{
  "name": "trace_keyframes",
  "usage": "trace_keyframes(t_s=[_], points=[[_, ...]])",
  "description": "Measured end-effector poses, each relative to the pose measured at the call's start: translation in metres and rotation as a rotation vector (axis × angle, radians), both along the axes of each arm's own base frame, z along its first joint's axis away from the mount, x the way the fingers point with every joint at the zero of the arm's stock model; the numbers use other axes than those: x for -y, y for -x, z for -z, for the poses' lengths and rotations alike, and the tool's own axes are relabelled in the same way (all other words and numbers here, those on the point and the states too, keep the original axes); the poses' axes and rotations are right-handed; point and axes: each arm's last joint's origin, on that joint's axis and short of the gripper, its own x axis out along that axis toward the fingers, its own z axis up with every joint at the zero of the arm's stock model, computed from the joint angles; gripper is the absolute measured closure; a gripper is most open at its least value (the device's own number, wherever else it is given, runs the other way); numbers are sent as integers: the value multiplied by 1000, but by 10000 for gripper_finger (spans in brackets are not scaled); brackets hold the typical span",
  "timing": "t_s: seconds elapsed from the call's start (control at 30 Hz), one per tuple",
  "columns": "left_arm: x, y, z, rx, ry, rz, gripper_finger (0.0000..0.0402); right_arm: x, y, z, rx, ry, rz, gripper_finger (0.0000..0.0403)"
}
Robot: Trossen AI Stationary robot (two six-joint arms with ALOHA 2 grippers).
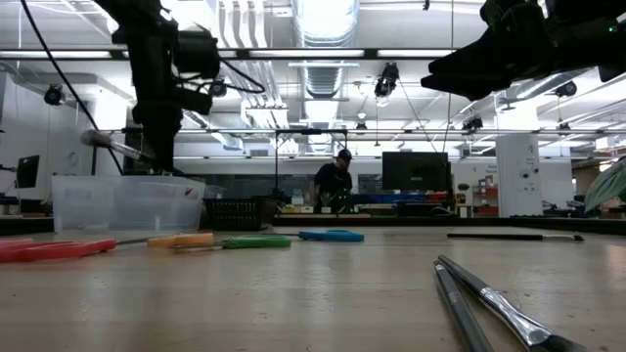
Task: Pick & Place Paint Supplies
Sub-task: Put the black paint brush into the transparent bin
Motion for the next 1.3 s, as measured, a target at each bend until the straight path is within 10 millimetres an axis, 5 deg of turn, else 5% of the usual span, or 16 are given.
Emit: trace_keyframes(t_s=[0.83, 1.3], points=[[-8, 11, 35, 77, 58, 25, 366, 0, 0, 0, 0, 0, 0, 72], [-8, 11, 35, 74, 57, 45, 257, 0, 0, 0, 1, 0, 0, 72]])
